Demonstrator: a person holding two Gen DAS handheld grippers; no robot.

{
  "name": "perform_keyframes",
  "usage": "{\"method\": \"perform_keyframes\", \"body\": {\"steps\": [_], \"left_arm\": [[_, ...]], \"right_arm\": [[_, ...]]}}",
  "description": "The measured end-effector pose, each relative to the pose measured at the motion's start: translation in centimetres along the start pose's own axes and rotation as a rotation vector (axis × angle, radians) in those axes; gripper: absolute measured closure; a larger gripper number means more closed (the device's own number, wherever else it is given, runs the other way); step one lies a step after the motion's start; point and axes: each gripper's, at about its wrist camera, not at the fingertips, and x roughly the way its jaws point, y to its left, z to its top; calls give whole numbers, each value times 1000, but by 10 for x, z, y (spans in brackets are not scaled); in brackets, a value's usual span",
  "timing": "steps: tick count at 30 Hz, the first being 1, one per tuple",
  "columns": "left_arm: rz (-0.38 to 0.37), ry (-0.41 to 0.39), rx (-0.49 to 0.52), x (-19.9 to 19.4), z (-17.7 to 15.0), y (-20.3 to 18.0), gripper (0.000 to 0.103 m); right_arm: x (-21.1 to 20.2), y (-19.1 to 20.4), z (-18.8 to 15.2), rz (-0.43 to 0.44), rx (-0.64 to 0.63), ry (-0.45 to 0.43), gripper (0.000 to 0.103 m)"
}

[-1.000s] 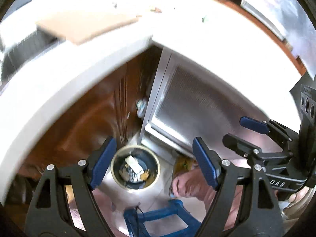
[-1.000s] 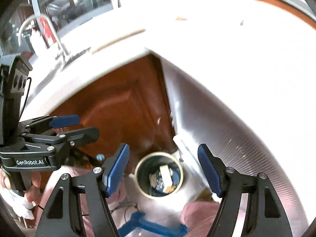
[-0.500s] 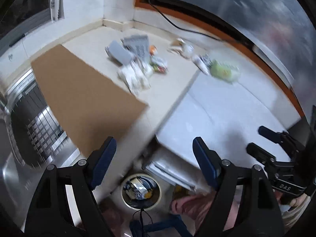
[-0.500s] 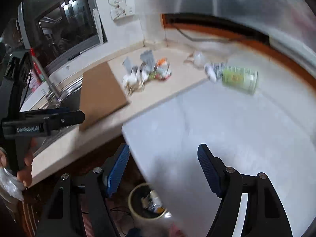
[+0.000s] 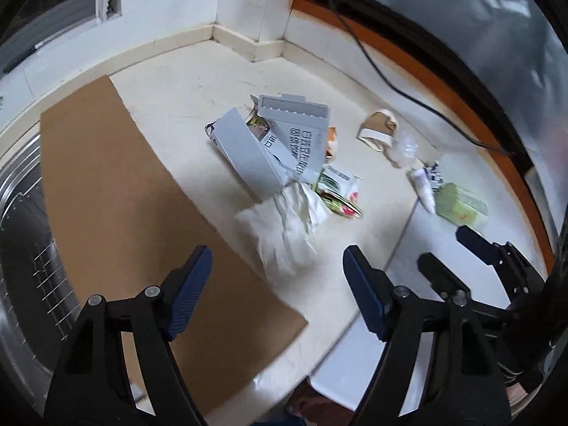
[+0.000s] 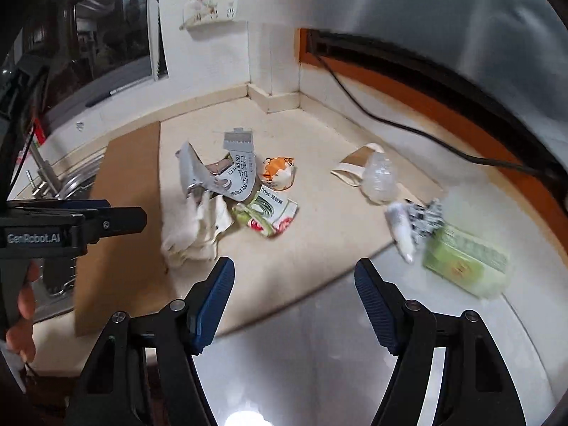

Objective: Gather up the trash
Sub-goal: 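Raise both tools back up to the counter trash, then grasp the white tissue with the left tool while the right tool grasps the green-and-white bag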

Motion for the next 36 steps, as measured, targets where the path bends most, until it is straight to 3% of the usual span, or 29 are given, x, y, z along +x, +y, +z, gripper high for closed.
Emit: {"method": "perform_keyframes", "body": {"steps": [5, 18, 19, 21, 23, 31, 32, 34, 36], "left_arm": [[25, 35, 1, 33, 7, 1, 31], [-46, 97, -13, 63, 12, 10, 31], [-52, 102, -12, 65, 12, 9, 31], [-58, 108, -7, 68, 13, 8, 31], [-62, 112, 1, 70, 13, 5, 31], [-58, 121, 16, 78, 14, -4, 32], [-56, 120, 15, 79, 13, -6, 35], [-52, 122, 15, 82, 12, -7, 54], [-41, 121, 4, 84, 10, -7, 59]], "right_arm": [[48, 3, 8, 20, -4, 36, 32], [109, 38, 15, 8, -140, 26, 33], [114, 40, 16, 10, -154, 23, 41], [123, 43, 18, 29, -163, 38, 66], [129, 40, 19, 50, -150, 60, 79], [112, 12, 14, 90, -22, 18, 88], [110, 7, 14, 99, -2, 18, 90], [102, -4, 11, 121, 58, 15, 90], [94, -11, 7, 130, 91, 14, 90]]}}
